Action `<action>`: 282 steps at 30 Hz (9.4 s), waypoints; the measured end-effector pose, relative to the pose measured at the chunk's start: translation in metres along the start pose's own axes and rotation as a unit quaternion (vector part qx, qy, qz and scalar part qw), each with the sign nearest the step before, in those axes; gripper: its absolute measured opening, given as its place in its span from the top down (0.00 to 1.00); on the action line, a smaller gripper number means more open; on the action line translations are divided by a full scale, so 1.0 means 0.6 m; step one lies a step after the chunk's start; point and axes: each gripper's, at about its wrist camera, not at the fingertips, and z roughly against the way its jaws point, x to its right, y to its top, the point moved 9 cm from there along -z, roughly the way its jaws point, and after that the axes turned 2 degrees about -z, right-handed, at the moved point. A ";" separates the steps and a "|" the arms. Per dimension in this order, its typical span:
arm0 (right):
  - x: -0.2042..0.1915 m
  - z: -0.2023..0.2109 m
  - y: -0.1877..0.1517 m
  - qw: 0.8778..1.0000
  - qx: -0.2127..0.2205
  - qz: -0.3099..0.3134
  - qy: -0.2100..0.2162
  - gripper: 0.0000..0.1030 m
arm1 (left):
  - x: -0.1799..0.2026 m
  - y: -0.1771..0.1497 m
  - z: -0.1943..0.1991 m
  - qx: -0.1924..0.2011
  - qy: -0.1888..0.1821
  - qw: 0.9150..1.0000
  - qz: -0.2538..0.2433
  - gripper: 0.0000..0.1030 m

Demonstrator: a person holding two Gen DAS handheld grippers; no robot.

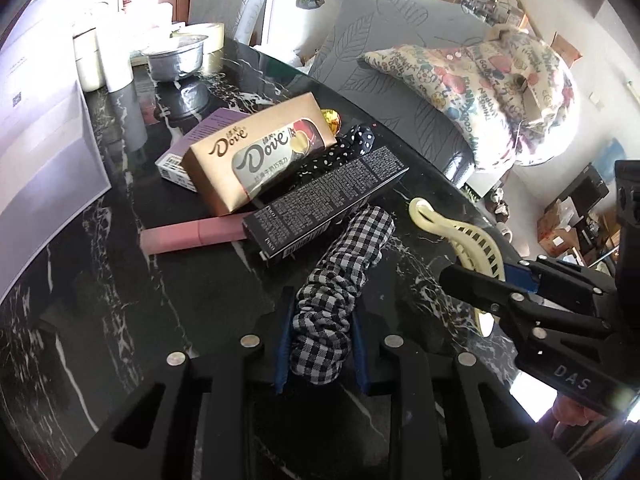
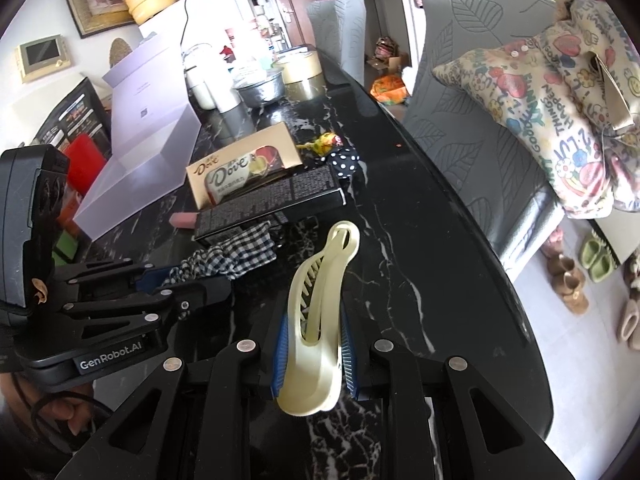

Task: Organize rigid objects
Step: 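Carry the clip in the right tool and scrunchie in the left tool to the white box, then open both tools to drop the scrunchie and clip into the white box, then withdraw both tools from the white box back over the table, then lower the left tool onto the Dove chocolate box and grasp it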

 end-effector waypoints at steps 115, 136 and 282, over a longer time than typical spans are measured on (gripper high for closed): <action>-0.466 -0.132 0.350 0.964 0.068 0.206 0.156 0.78 | -0.491 0.216 0.231 0.162 0.191 0.951 0.182 0.76; -0.452 -0.249 0.340 0.971 0.012 0.170 0.165 0.78 | -0.551 0.183 0.127 0.098 0.201 0.954 0.202 0.76; -0.040 0.004 0.087 0.998 0.066 0.009 -0.008 0.44 | -0.070 0.127 -0.048 0.007 0.129 0.982 -0.141 0.00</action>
